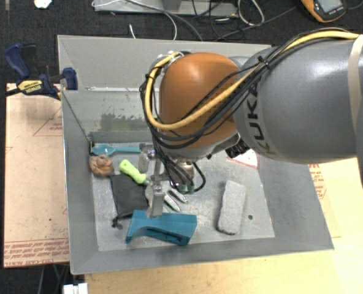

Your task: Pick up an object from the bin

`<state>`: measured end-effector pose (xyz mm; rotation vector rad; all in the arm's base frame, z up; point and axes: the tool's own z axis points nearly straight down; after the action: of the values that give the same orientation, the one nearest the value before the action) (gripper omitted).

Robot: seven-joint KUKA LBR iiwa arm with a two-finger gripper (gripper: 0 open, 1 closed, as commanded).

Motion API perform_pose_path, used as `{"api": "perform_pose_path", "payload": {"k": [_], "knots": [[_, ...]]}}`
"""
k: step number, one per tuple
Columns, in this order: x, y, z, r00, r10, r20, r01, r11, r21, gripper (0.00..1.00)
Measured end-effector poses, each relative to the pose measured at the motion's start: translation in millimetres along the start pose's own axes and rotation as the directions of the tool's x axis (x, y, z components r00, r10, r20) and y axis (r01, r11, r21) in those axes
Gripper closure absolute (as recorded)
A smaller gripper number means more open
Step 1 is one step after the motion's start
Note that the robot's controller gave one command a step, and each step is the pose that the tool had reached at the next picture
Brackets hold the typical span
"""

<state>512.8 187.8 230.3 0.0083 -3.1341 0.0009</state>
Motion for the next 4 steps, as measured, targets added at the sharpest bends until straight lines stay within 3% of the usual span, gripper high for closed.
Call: {"api": "perform_pose_path", "payload": {"k": [1,2,3,4], "knots": [[-1.6,-1,-5,1.000,0.005,0.008,-0.005,1.000,-0.002,0.00],[-28.0,-24,47,1.000,0.014,0.014,-0.014,1.000,-0.005,0.00],[-51.5,-4,121,0.999,0.042,0.014,-0.042,0.999,-0.008,0.00],[10.8,-23,141,0.998,0.064,0.022,-0.064,0.998,-0.008,0.00]]}}
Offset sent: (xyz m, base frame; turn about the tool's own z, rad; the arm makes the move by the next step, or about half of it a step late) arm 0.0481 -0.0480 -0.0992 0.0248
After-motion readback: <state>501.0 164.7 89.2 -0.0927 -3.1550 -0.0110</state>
